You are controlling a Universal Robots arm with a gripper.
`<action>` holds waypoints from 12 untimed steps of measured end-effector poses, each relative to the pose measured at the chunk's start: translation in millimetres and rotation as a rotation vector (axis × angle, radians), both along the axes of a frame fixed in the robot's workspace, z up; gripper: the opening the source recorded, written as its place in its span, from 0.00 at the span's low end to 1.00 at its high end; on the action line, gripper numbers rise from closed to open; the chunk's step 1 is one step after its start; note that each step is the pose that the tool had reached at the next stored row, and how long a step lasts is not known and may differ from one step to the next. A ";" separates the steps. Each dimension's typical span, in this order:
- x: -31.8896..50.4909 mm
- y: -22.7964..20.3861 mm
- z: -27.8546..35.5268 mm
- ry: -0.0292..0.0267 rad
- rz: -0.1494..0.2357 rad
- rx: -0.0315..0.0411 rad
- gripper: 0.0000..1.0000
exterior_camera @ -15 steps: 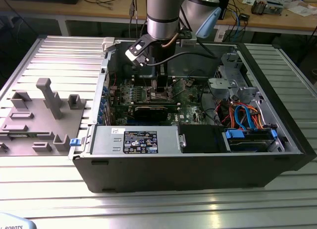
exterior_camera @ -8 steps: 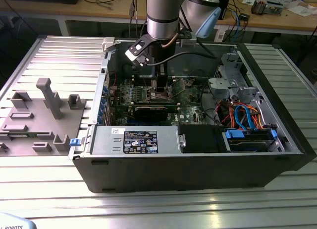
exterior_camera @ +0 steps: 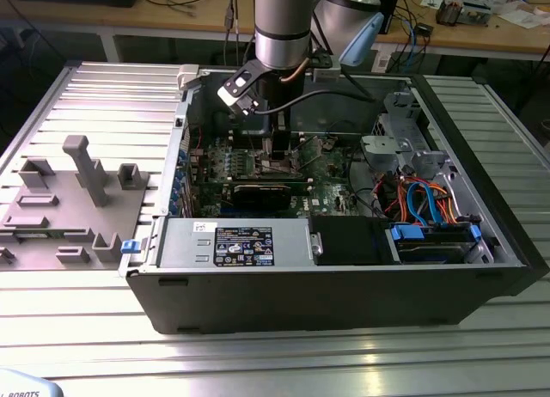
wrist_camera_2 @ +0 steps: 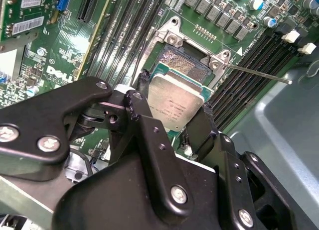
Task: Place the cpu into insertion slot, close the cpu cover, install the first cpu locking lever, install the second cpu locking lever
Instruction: 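Place the cpu into insertion slot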
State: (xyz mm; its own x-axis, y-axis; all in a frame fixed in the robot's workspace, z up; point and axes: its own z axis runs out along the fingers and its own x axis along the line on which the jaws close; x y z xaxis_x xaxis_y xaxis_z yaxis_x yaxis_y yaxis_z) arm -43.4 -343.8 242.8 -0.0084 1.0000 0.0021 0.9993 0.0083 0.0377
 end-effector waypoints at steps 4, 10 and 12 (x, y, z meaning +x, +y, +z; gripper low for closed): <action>0.0 0.6 -0.6 0.0000 0.000 0.0000 0.55; 0.0 1.4 -1.2 0.0001 0.000 -0.0001 0.55; 0.0 1.7 -1.5 0.0000 0.000 -0.0001 0.55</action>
State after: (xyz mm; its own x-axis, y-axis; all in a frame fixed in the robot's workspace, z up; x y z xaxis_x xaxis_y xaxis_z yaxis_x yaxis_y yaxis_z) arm -43.4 -342.1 241.3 -0.0084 1.0000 0.0021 0.9993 0.0083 0.0376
